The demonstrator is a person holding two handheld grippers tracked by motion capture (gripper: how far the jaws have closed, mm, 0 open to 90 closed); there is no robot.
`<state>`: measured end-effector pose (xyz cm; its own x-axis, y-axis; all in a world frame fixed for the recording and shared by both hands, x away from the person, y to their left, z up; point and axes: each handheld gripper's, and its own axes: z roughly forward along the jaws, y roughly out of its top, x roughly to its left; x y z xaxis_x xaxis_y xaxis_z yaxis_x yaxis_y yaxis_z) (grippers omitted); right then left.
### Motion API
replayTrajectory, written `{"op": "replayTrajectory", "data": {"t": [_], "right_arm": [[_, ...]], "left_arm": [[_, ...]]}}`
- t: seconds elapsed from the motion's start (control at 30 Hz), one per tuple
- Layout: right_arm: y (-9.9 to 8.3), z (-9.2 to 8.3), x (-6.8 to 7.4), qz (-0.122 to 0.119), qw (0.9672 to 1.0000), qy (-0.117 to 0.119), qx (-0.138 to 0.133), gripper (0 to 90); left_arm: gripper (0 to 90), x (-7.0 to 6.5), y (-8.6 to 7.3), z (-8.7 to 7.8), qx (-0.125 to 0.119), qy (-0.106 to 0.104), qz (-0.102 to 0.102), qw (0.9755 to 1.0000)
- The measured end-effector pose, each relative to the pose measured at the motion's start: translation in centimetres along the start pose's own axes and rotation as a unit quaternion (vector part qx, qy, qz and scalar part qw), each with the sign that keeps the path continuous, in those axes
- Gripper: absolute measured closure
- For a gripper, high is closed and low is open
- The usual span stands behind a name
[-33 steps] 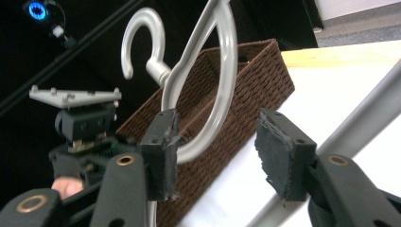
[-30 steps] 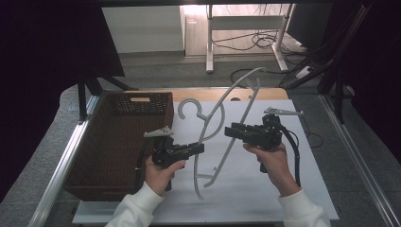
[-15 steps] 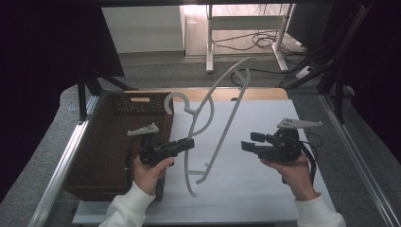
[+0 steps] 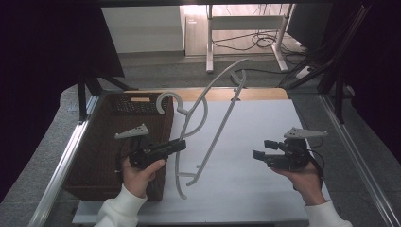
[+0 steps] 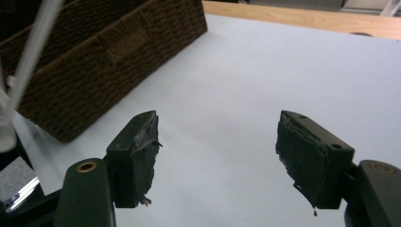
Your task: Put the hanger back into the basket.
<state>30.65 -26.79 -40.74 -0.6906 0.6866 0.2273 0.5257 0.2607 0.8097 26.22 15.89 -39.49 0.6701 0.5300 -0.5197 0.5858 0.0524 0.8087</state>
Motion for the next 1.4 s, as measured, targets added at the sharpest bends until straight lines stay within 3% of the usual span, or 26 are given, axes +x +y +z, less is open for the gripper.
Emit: {"op": "replayTrajectory", "data": {"t": [0.37,0.7,0.9,1.23,1.4], "right_arm": [[-1.6,1.4,-1.3,0.005,0.9988,-0.019,0.045,27.2],[-2.4,2.4,-1.4,-0.015,0.9966,-0.037,0.073,24.7],[-2.5,2.7,-1.4,-0.019,0.9957,-0.040,0.081,23.9],[-2.6,2.7,-1.6,-0.016,0.9952,-0.047,0.085,23.7],[-2.6,2.6,-1.6,-0.015,0.9950,-0.048,0.086,23.7]], "left_arm": [[80.4,1.0,0.6,-3.3,-0.027,0.017,-0.003,0.9995],[80.4,2.0,0.7,-5.7,-0.031,0.049,-0.001,0.9983],[80.4,2.6,0.7,-6.6,-0.039,0.045,-0.012,0.9982],[80.4,2.4,1.3,-8.3,-0.053,0.039,-0.006,0.9978],[80.4,2.7,1.7,-9.8,-0.075,0.049,-0.008,0.9959]]}}
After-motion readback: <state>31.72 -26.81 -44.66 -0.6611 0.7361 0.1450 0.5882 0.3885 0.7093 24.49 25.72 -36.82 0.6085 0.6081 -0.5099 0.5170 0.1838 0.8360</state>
